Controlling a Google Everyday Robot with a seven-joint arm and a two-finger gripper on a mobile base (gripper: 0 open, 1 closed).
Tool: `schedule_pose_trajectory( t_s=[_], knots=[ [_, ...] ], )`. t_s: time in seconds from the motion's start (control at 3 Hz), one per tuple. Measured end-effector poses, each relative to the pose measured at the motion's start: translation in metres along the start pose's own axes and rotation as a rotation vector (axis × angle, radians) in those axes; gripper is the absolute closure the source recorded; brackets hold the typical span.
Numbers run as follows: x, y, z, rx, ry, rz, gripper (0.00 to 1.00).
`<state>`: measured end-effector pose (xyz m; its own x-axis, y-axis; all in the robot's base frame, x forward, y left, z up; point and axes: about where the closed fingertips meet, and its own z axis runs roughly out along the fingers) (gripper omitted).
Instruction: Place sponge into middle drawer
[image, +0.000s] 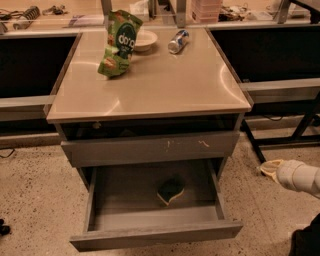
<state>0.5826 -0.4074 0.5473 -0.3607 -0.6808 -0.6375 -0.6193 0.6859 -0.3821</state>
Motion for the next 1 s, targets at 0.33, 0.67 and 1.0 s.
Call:
schedule_pose_trajectory(
  t_s=[0.33,0.67,1.0],
  knots=[
    [0.0,0.0001,0.0001,0.0,0.0,0.0,0.58],
    [0.0,0.0001,0.0001,0.0,0.0,0.0,0.35],
    [0.0,0.0001,0.0001,0.0,0.0,0.0,0.11]
  ],
)
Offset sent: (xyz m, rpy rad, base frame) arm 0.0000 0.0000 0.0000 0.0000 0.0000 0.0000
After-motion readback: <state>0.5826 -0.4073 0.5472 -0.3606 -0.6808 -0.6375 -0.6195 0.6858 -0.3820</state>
